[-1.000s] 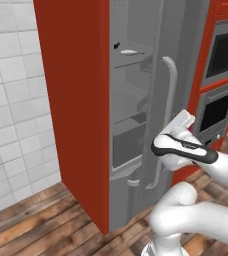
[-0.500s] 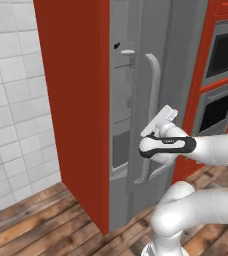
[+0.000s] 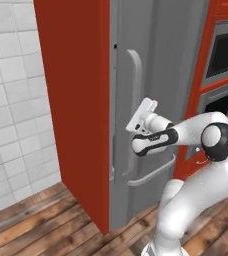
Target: Place the fish on the counter behind the older fish on the same shelf of the fridge to maintain FIFO order. Close the fridge door when finished.
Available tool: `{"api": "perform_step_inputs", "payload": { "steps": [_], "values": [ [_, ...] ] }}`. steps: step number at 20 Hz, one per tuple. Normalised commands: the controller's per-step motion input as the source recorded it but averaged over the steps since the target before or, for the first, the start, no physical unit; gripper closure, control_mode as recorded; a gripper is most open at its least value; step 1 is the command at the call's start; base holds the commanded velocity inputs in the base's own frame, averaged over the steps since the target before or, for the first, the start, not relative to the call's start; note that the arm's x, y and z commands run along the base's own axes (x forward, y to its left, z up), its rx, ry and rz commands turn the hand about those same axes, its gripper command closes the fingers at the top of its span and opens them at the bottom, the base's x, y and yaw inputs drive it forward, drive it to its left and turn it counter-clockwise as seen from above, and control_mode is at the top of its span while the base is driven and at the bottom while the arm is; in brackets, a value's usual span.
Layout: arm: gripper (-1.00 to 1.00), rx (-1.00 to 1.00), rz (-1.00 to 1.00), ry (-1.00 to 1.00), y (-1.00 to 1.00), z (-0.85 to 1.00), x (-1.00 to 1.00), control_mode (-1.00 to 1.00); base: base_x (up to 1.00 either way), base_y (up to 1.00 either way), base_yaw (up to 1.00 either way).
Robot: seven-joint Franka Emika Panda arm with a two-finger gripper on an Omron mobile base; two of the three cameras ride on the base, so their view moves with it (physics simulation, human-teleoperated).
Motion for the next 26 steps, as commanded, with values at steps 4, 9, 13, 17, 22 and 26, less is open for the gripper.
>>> {"api": "perform_step_inputs", "payload": {
  "steps": [4,9,13,17,22,26],
  "values": [
    [-1.00,0.02,0.22,0.43,0.08,0.00,1.00,-1.00,0.00,0.00,0.00],
    [-1.00,0.03,0.22,0.42,0.05,0.00,1.00,-1.00,0.00,0.00,0.00],
    [-1.00,0.04,0.20,0.44,0.05,0.00,1.00,-1.00,0.00,0.00,0.00],
    [-1.00,0.05,0.18,0.49,0.06,0.00,1.00,-1.00,0.00,0.00,0.00],
    [-1.00,0.05,0.15,0.50,0.09,0.00,1.00,-1.00,0.00,0.00,0.00],
    [-1.00,0.01,0.14,0.50,0.01,0.00,1.00,-1.00,0.00,0.00,0.00]
  ]
}}
